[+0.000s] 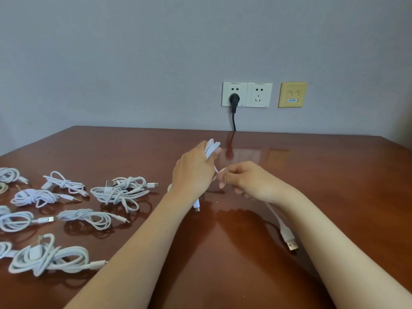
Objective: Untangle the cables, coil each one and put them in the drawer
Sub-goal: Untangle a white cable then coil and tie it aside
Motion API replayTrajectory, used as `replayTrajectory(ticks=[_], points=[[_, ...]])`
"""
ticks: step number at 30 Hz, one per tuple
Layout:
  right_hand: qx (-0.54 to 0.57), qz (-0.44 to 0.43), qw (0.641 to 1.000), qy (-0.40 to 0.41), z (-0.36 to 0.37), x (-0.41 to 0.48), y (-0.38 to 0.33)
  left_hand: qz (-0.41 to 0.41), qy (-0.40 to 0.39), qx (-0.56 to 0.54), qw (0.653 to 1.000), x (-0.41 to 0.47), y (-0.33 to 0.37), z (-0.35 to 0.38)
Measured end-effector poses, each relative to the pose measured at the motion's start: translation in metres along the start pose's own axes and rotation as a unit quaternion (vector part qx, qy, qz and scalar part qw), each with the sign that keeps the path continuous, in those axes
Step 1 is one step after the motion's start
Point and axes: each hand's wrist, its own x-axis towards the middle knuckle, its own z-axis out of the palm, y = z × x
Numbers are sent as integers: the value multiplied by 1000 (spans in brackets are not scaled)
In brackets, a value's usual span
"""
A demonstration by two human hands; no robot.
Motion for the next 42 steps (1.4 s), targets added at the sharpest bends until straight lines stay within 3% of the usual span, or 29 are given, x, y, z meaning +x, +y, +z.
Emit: replayTrajectory(ticks=[3, 5, 10, 14, 20, 28, 37, 39, 42], points=[[-27, -46, 998, 25, 2, 2, 3, -9, -25, -99, 995, 3, 1, 2], [-39, -61, 997, 41, 3, 4, 7, -60, -45, -217, 973, 3, 5, 1], [-35, -99, 992, 69, 9, 7, 9, -186, -55, -491, 849, 3, 12, -4], [-16, -108, 991, 80, 11, 9, 10, -229, -32, -579, 782, 7, 10, -6], [47, -46, 997, 38, 7, 7, 15, -229, -24, -717, 658, 21, 1, -23], [112, -88, 987, 74, -10, -4, 5, -212, -19, -667, 714, 22, -4, -21], [49, -96, 993, 55, -5, -6, 0, -252, -54, -637, 727, 17, -3, -14], [34, -113, 991, 59, -2, -5, -1, -253, -73, -602, 754, 15, 0, -11], [28, -151, 984, 90, -2, -2, -2, -233, -90, -503, 828, 10, 5, -12]])
